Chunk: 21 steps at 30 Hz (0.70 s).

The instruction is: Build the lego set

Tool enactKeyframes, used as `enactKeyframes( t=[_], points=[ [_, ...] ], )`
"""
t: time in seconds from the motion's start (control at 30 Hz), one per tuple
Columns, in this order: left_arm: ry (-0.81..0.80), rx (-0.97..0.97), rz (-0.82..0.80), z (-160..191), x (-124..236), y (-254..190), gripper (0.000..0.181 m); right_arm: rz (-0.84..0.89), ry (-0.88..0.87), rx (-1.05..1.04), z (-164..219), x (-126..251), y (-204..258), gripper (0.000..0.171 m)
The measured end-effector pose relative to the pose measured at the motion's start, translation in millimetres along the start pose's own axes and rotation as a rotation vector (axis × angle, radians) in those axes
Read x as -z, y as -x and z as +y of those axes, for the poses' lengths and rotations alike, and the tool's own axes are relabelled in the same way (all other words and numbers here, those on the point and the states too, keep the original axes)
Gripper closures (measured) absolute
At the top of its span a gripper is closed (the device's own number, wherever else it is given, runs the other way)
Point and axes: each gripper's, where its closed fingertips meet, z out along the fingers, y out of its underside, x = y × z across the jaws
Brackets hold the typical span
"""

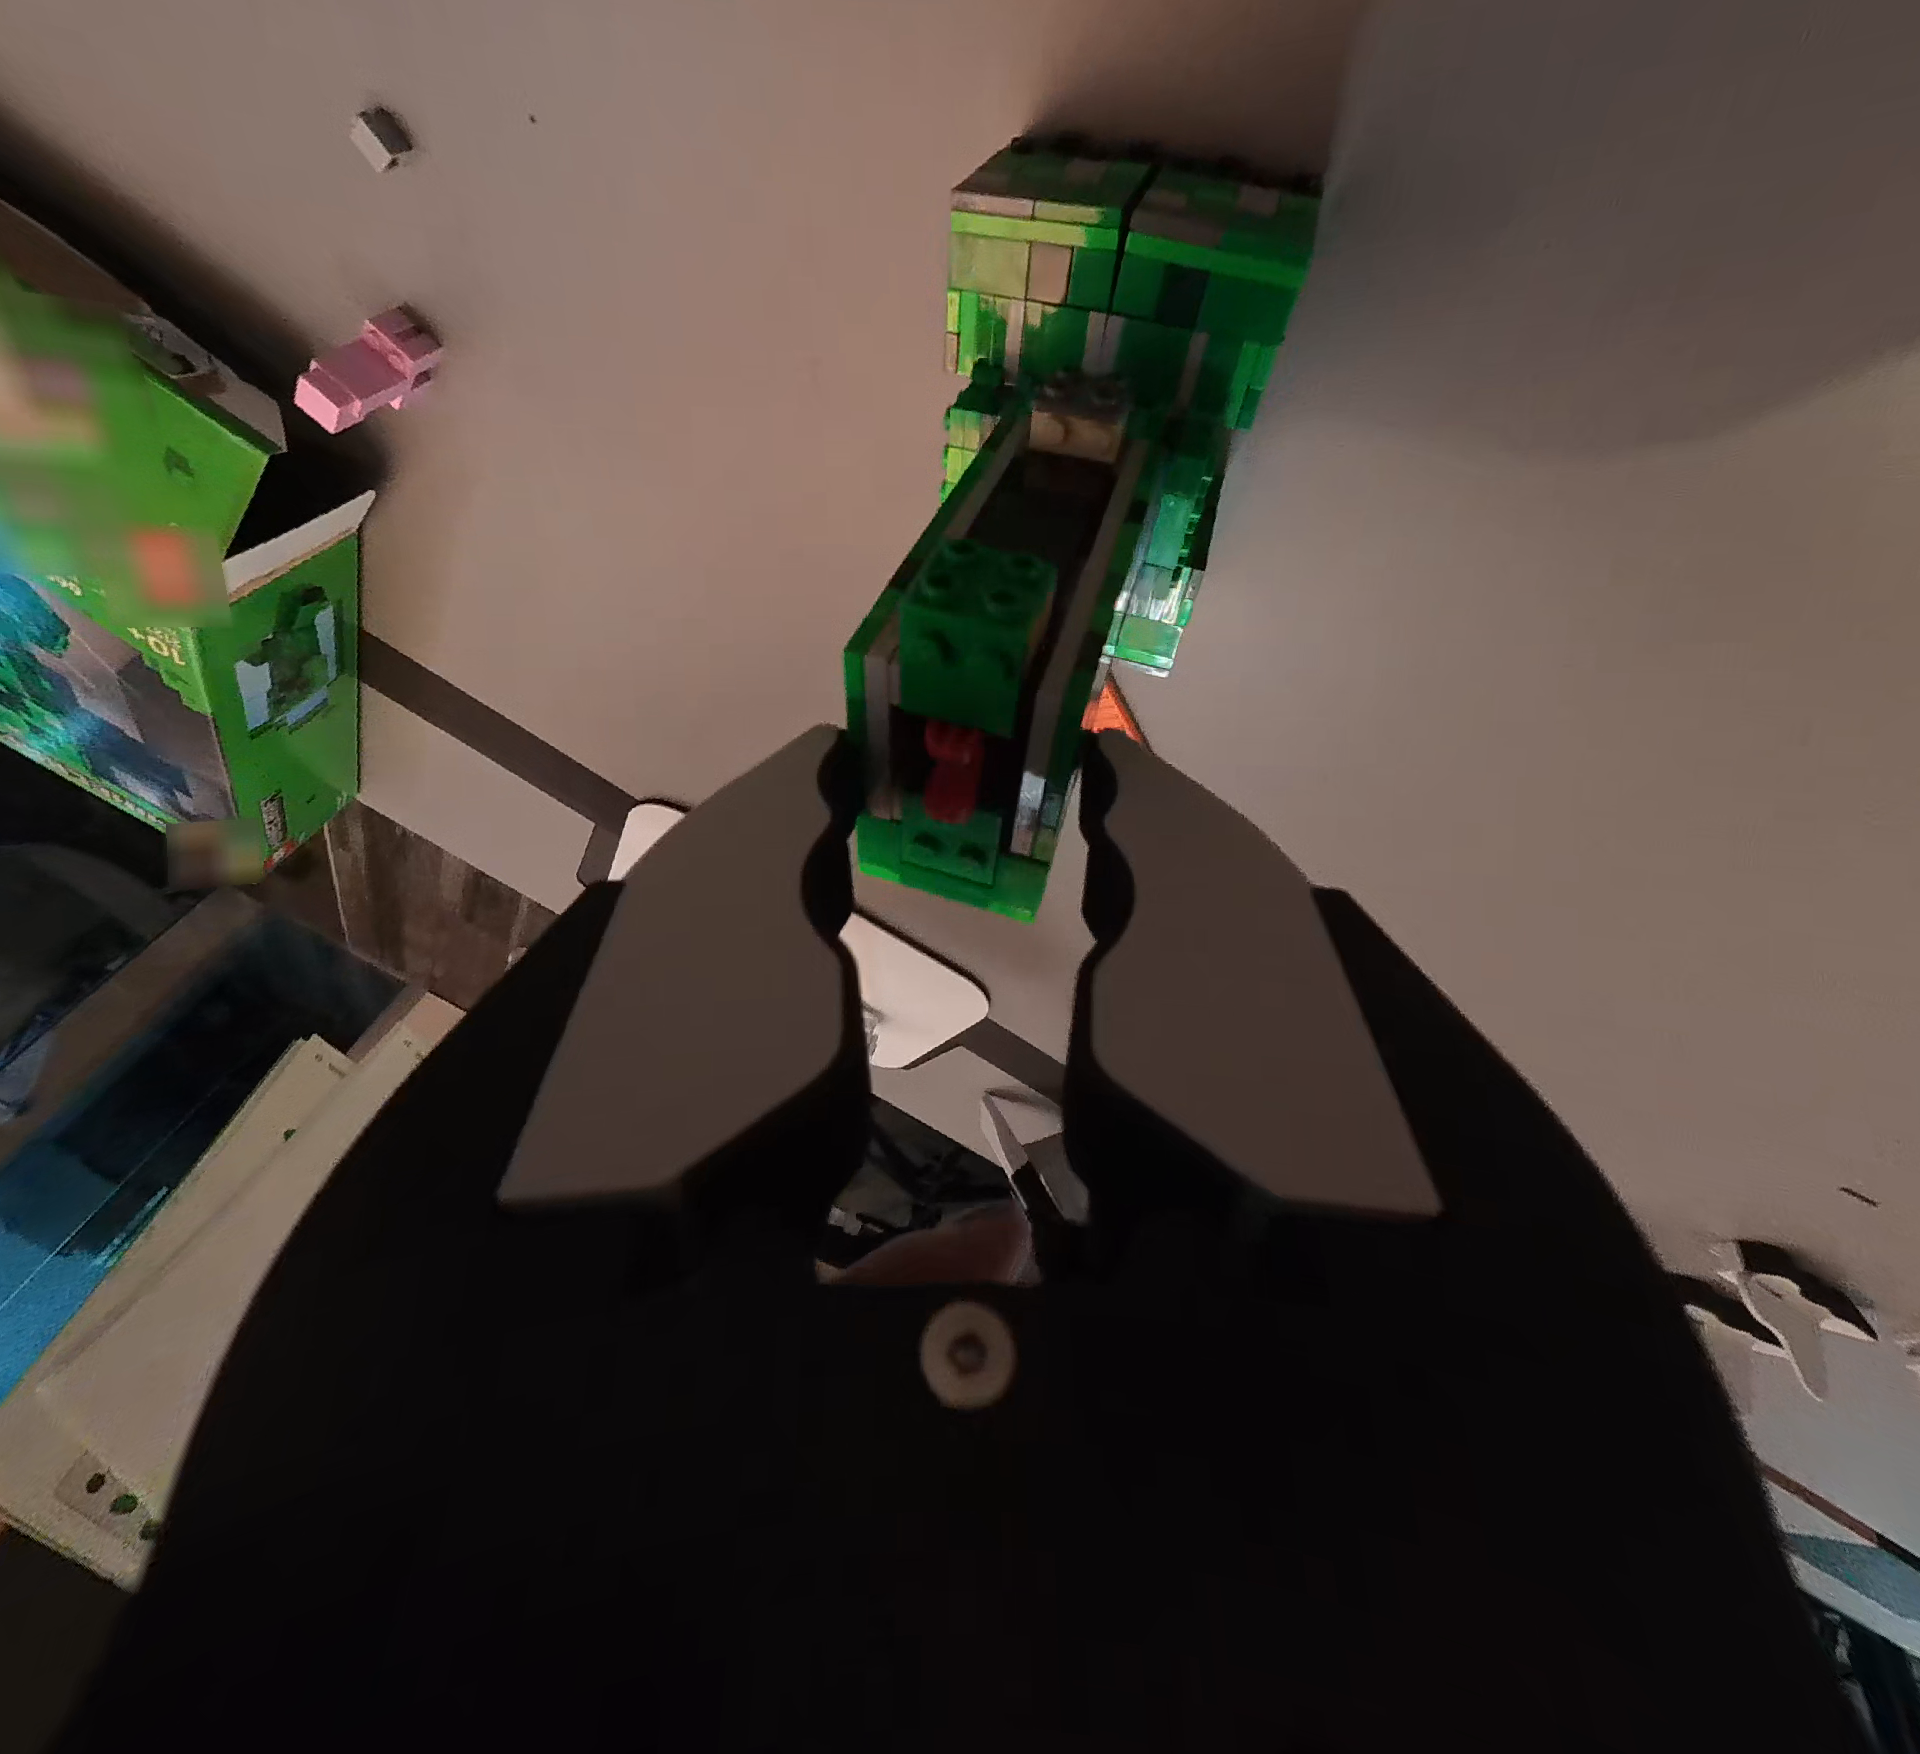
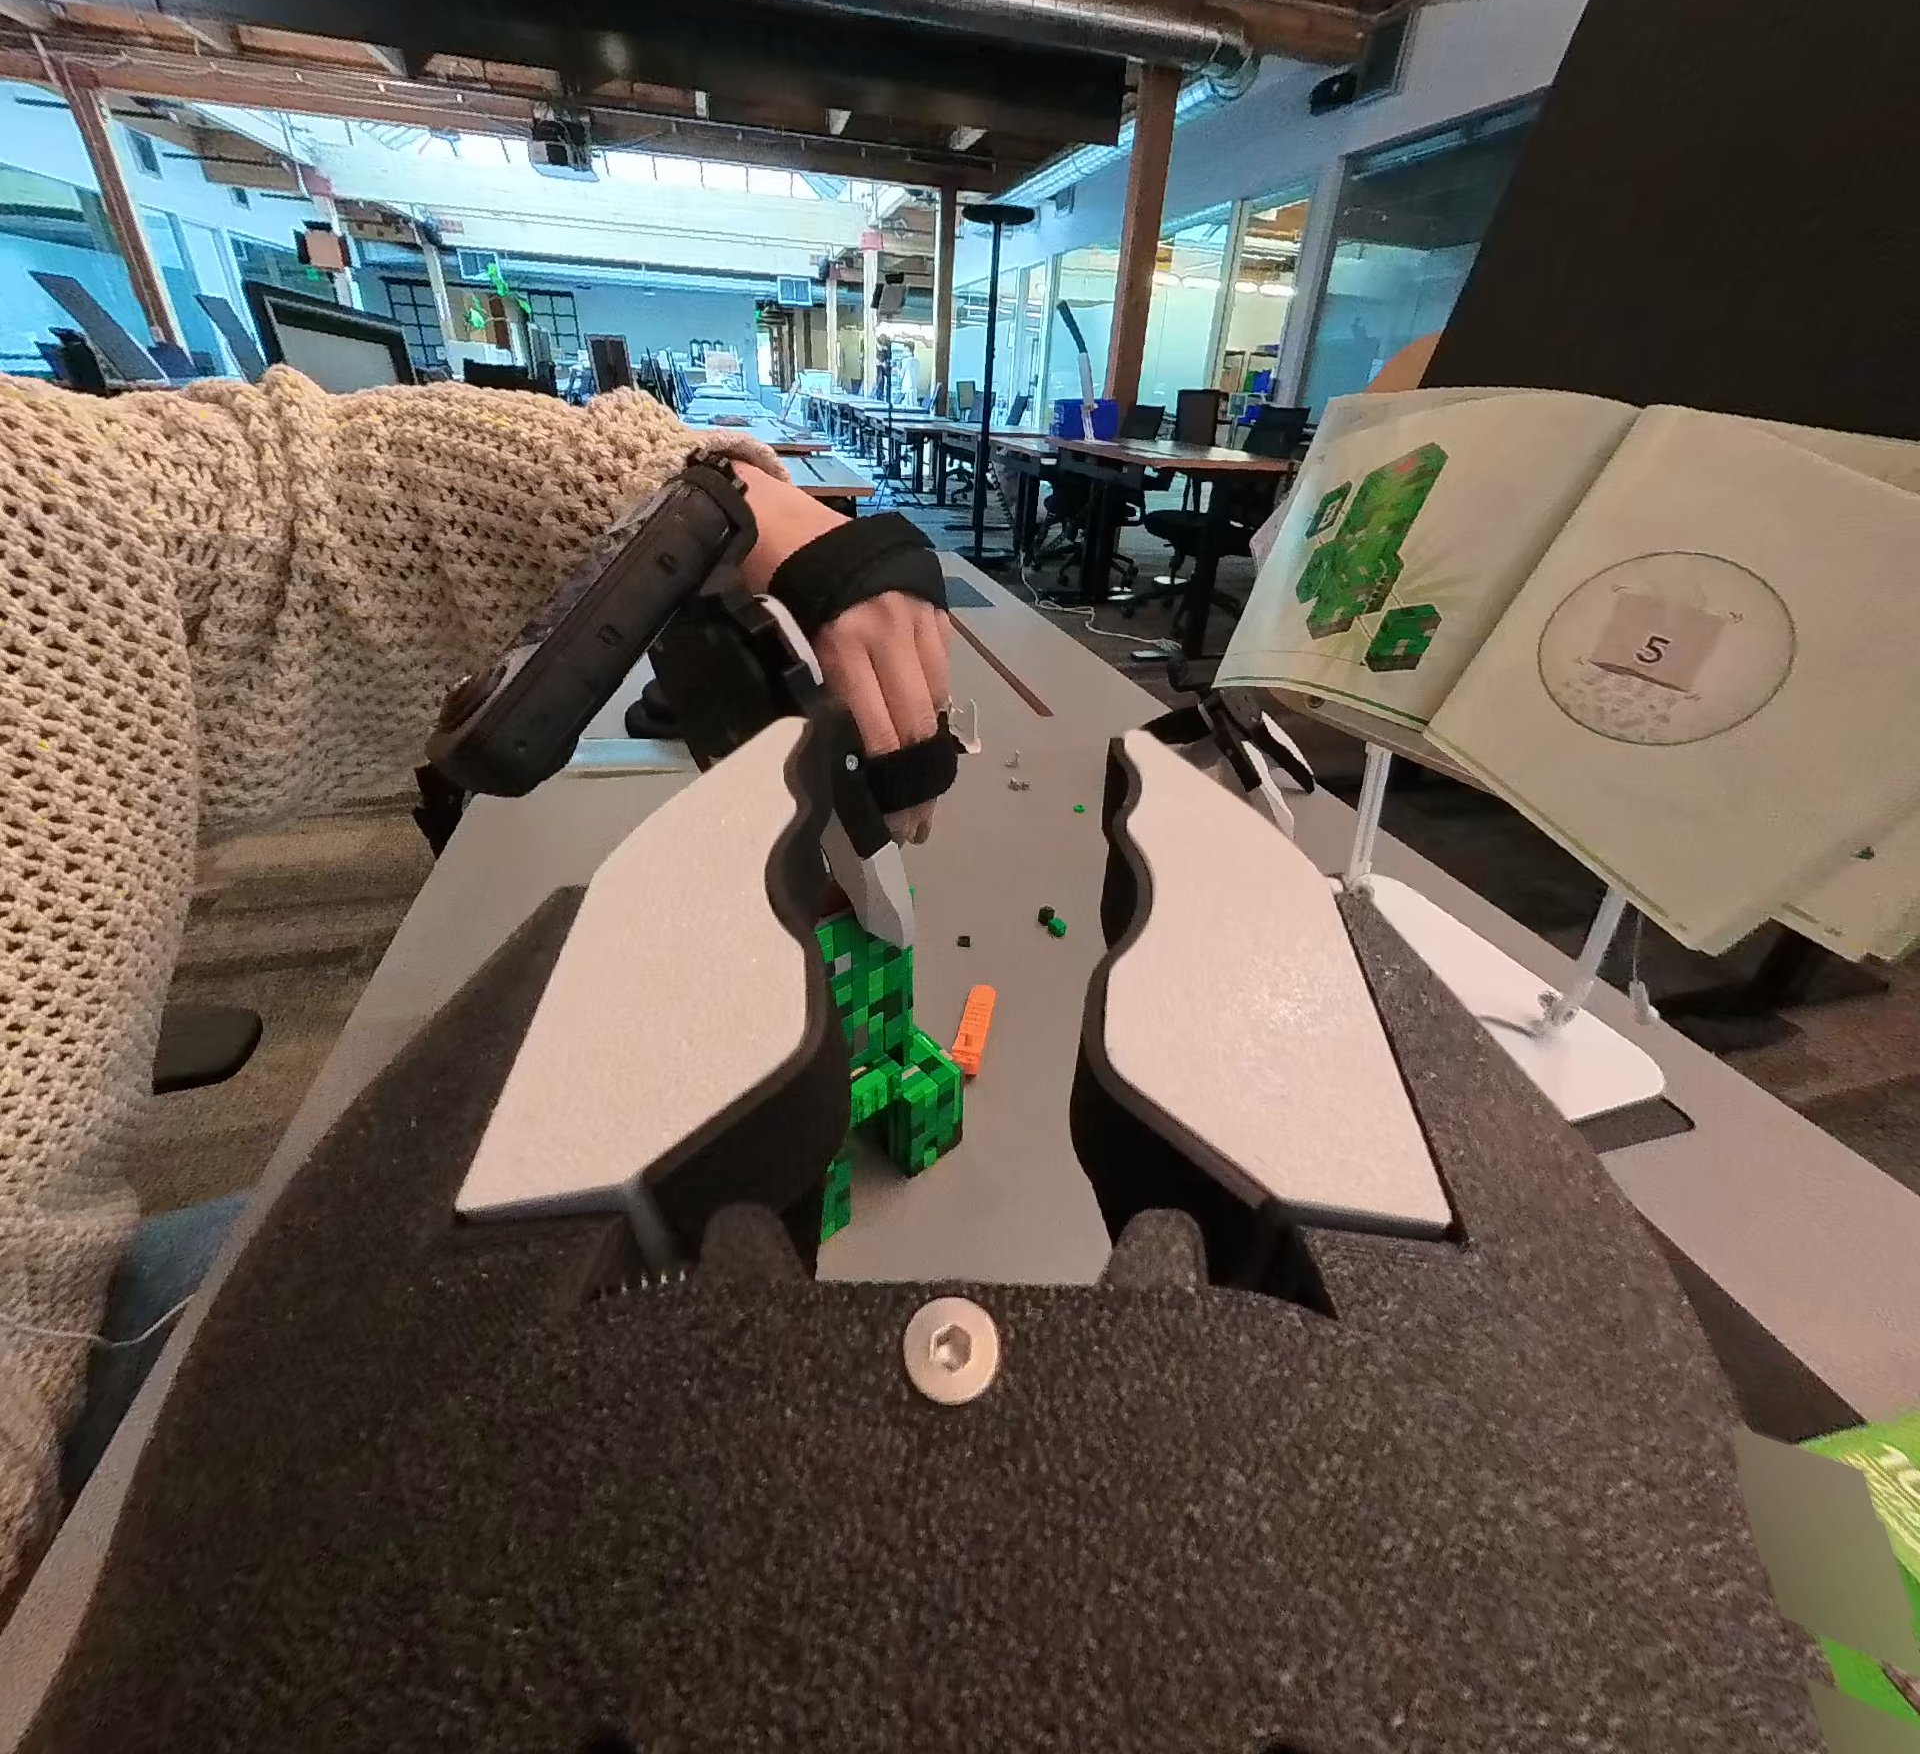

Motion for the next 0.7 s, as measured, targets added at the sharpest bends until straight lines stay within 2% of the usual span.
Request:
enactKeyframes(
  t=[0.7],
  points=[
    [-0.016, 0.031, -0.009, 0, 0, -1, 0.140, 0.009, 0.076, 0.006, 13, -10, -1, 0.123]
  ],
)
